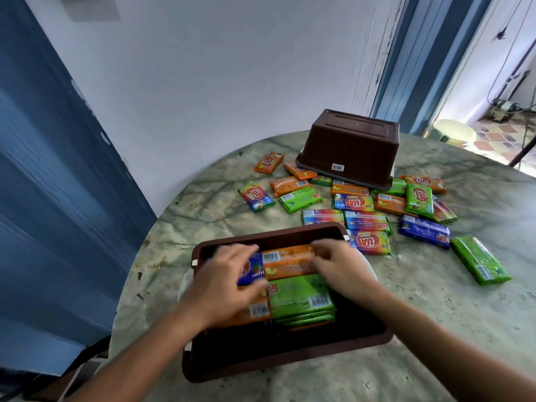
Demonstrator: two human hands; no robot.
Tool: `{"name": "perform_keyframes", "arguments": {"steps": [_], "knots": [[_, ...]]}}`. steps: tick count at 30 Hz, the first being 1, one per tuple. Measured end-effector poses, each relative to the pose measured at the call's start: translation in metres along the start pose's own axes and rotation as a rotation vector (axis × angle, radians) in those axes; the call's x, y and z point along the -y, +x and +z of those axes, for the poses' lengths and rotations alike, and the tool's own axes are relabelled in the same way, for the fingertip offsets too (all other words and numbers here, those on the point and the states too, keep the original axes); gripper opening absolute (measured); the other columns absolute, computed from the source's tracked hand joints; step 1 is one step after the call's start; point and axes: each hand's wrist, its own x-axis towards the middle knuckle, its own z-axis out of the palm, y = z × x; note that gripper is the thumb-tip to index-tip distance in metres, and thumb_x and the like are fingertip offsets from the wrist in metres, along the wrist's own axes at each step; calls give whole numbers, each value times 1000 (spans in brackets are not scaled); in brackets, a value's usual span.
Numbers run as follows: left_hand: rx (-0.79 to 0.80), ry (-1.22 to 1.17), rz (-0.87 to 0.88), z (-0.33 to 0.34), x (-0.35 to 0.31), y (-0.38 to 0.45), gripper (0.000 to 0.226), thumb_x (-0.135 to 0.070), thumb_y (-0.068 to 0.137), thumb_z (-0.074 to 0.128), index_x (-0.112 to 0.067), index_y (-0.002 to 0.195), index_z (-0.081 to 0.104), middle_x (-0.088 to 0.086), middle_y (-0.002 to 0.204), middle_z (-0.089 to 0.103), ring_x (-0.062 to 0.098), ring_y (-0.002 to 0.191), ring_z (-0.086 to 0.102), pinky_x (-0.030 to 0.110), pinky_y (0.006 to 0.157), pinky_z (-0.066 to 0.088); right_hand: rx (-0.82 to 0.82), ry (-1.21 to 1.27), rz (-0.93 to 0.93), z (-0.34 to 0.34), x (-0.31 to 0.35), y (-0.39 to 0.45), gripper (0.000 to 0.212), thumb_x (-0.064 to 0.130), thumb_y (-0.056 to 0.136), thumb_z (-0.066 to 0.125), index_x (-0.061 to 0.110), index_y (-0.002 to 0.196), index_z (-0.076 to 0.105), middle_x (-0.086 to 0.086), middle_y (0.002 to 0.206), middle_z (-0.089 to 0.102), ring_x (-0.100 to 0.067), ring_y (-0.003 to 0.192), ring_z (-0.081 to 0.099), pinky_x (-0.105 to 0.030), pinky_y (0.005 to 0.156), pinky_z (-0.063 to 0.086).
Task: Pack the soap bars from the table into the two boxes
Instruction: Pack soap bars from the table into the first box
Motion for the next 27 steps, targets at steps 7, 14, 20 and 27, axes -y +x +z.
{"name": "perform_keyframes", "arguments": {"steps": [7, 14, 20, 27], "knots": [[-99, -684, -705, -5, 63, -22, 38, -46, 95, 45, -14, 112, 56, 5, 111, 67, 16, 97, 62, 37, 84, 46, -232, -81, 240, -39, -59, 12, 59, 60, 86, 48, 3, 96, 60, -11, 91, 65, -26, 81, 61, -36, 71, 47], [-184, -1030, -903, 28, 73, -27, 59, -71, 82, 47, -19, 84, 76, 15, 90, 74, 34, 90, 69, 50, 92, 49, -215, 377, 254, -20, -75, 20, 51, 51, 93, 48, 6, 73, 61, -6, 59, 55, -17, 48, 52, -26, 48, 36], [-266, -970, -859, 20, 34, -42, 55, -50, 96, 41, -9, 76, 71, 5, 59, 71, 28, 71, 67, 31, 65, 49, -246, 318, 215, -24, -79, 14, 47, 50, 94, 48, 12, 68, 57, 1, 53, 52, -12, 44, 48, -22, 44, 34], [-385, -975, -873, 39, -27, -88, 55, -47, 98, 37, -10, 75, 70, 2, 55, 70, 23, 74, 65, 34, 74, 45, -124, 246, 173, -53, -97, -13, 62, 52, 92, 49, -5, 80, 68, -7, 66, 62, -19, 55, 57, -23, 49, 39]]}}
